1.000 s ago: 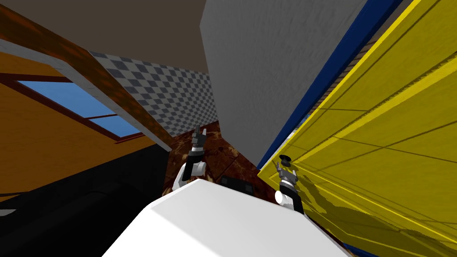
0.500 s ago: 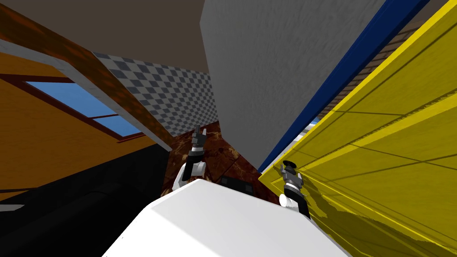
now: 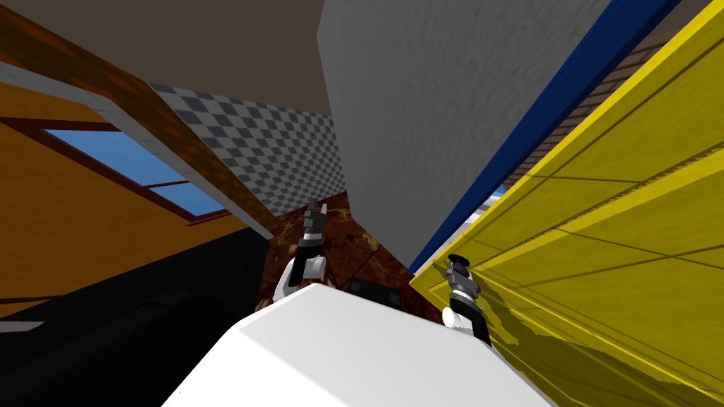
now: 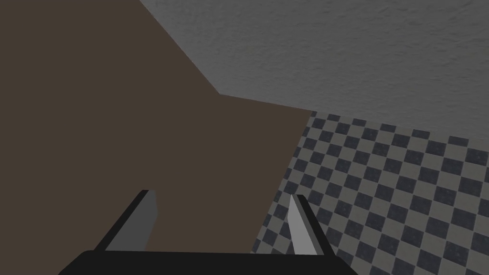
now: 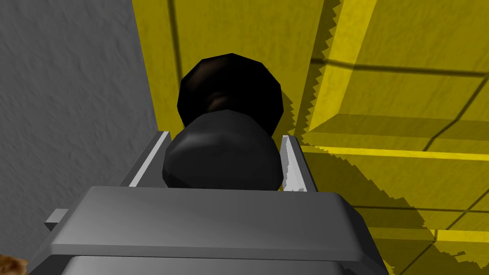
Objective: Pull the door open
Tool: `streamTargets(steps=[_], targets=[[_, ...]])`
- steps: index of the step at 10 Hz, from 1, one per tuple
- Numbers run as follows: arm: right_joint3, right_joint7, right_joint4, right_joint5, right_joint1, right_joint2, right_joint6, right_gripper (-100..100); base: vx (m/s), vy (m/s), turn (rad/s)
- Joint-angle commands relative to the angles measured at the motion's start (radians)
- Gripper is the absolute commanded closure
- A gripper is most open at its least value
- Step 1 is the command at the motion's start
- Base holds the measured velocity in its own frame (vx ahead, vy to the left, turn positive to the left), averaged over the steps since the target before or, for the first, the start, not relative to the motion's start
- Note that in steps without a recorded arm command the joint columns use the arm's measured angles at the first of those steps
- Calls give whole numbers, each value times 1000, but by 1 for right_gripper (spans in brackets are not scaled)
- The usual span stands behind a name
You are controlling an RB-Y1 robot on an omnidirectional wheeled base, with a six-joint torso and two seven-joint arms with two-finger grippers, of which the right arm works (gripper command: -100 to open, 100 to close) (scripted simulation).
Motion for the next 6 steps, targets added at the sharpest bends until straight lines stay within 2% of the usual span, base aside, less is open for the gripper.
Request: streamTargets(steps=[1,2,3,6], targets=[[0,-1,-1,0,0,0,-2,100,0,0,0],[21,-15,-11,10,5,-8,2,100,-154,4,71],[26,-19,-13,13,6,-10,3,100,-228,-6,59],[72,-52,-36,36,16,-27,8,100,-255,-4,74]])
